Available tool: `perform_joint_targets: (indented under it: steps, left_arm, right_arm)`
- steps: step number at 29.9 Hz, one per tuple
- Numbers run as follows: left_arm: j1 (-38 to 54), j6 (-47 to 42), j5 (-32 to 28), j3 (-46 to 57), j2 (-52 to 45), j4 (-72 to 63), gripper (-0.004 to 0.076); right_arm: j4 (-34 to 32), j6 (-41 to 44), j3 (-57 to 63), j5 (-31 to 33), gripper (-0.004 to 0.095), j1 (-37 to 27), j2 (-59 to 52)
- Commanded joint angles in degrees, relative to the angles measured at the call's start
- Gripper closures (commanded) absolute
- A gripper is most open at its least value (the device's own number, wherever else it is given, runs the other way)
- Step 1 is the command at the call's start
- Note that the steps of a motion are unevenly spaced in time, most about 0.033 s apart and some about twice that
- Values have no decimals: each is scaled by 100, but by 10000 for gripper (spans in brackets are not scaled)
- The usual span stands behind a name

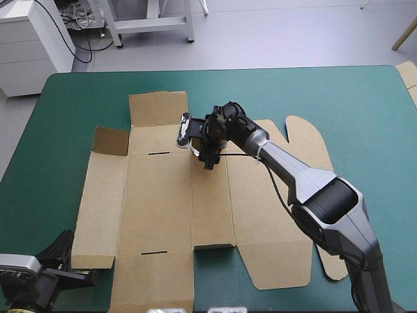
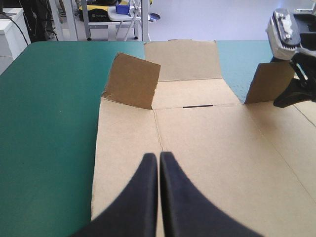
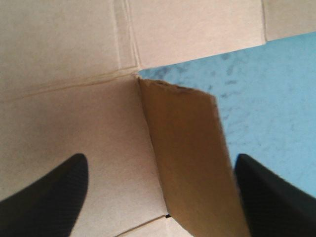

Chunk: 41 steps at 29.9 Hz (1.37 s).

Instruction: Fold the box

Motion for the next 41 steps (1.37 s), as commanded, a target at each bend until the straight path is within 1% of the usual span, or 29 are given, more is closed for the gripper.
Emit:
perform_joint_targets:
  steps: [1, 5, 8, 10, 12, 13, 14, 16, 17, 19, 21, 22, 23, 25, 29, 31, 33, 36, 39, 41]
  left_arm:
    - [-13, -19, -435, -160, -63, -112, 731]
    - [-13, -19, -435, -160, -63, -112, 731]
    - [-13, -19, -435, -160, -63, -112, 731]
    - [-13, -19, -435, -160, -63, -47, 731]
    - [-13, -19, -435, -160, -63, -32, 731]
    - [-13, -19, -435, -160, -63, -32, 731]
    - [-13, -19, -435, -160, -63, -32, 731]
    - [-13, -19, -435, -160, -63, -32, 731]
    - [-13, -19, -435, -160, -63, -32, 731]
    - [-13, -19, -435, -160, -63, -43, 731]
    - [-13, -19, -435, -160, -63, -100, 721]
    - [-13, -19, -435, -160, -63, -101, 705]
    - [-13, -19, -435, -160, -63, -101, 675]
    - [-13, -19, -435, -160, -63, -101, 591]
    - [-13, -19, -435, -160, -63, -101, 318]
    - [-13, -19, -435, -160, -63, -101, 185]
    - [-13, -19, -435, -160, -63, -101, 146]
    - [-13, -19, -504, -160, -51, -91, 149]
    - [-13, -19, -859, -257, 86, -82, 149]
    - [-13, -19, -1133, -426, 359, -58, 150]
  right_arm:
    - [-7, 454, -505, -31, -24, -36, -495]
    - [-7, 1057, -927, 448, -19, -36, -709]
    - [-226, 1692, -1103, 965, -18, -36, -829]
    - [-633, 2185, -1116, 1302, -17, -36, -894]
    - [-1085, 2692, -1116, 1506, -10, -47, -935]
    - [-1238, 2874, -1116, 1516, 10, -62, -961]
    - [-1417, 3111, -1116, 1504, 55, -71, -988]
    - [-1668, 3605, -1116, 1495, 200, -138, -1056]
    - [-1756, 3877, -1116, 1531, 318, -192, -1117]
    - [-1783, 4235, -1116, 1584, 585, -307, -1219]
    - [-1654, 4427, -1116, 1584, 902, -448, -1347]
    - [-1586, 4478, -1116, 1584, 914, -519, -1433]
    - [-1509, 4501, -1116, 1584, 905, -591, -1499]
    - [-1333, 4592, -1116, 1584, 906, -730, -1637]
    - [-871, 4654, -1045, 1584, 909, -995, -1917]
    - [-795, 4654, -804, 1584, 908, -1078, -2116]
    - [-826, 4654, -418, 1584, 909, -1138, -2379]
    - [-839, 4713, 460, 1505, 909, -1199, -2841]
    - [-801, 4654, 1437, 955, 909, -1199, -3488]
    - [-789, 4770, 2033, 682, 910, -1199, -3916]
